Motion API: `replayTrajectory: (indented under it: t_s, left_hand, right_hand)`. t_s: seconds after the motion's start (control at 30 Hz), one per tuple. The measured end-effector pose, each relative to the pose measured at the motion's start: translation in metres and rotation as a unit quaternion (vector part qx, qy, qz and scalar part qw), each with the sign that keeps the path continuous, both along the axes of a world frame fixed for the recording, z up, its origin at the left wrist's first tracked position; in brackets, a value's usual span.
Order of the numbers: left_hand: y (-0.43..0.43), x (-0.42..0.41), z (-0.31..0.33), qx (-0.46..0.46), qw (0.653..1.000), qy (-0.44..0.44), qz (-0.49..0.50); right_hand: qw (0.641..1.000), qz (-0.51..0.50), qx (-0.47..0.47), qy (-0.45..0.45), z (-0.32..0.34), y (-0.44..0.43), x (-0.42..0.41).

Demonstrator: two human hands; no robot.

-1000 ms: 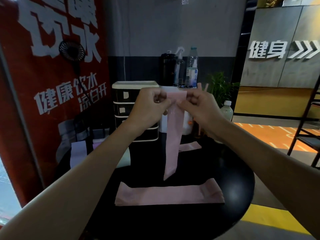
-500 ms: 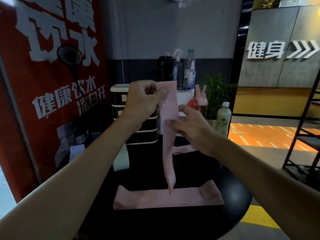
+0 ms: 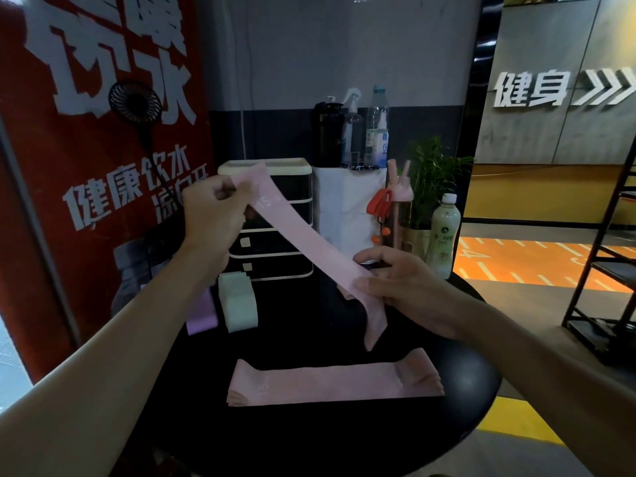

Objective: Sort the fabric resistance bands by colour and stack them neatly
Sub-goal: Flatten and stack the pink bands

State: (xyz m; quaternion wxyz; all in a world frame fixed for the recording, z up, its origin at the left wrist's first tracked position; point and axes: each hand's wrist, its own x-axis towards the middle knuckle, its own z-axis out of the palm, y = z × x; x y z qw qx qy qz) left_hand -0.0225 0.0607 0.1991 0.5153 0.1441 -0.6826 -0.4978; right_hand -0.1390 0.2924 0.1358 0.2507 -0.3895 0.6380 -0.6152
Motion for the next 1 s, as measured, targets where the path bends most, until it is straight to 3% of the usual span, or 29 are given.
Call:
replayTrajectory:
  t_s: [0.23, 0.4, 0.57, 0.8, 1.0]
  left_hand:
    - [-0.033, 0.022, -0.026, 0.049, 0.997, -0.016, 0.053]
    - [-0.037, 0.030, -0.046, 0.047, 0.996, -0.035, 0.064]
    - [-0.028, 0.045, -0.080, 0.013, 0.995, -0.053, 0.079]
    - [-0.009, 0.072, -0.153, -0.081, 0.986, -0.127, 0.071]
    - [0.003, 0.076, -0.189, -0.121, 0.976, -0.166, 0.076]
  right_hand:
    - [0.999, -0.018, 0.021, -0.040, -0.017, 0.025, -0.014]
    - [0.997, -0.038, 0.011, -0.060, -0.029, 0.033, -0.017]
    - [0.990, -0.121, 0.009, -0.069, -0.045, 0.043, -0.014]
    - [0.951, -0.297, 0.030, 0.083, -0.090, 0.047, -0.004]
    - [0.913, -0.370, 0.020, 0.169, -0.121, 0.050, -0.002]
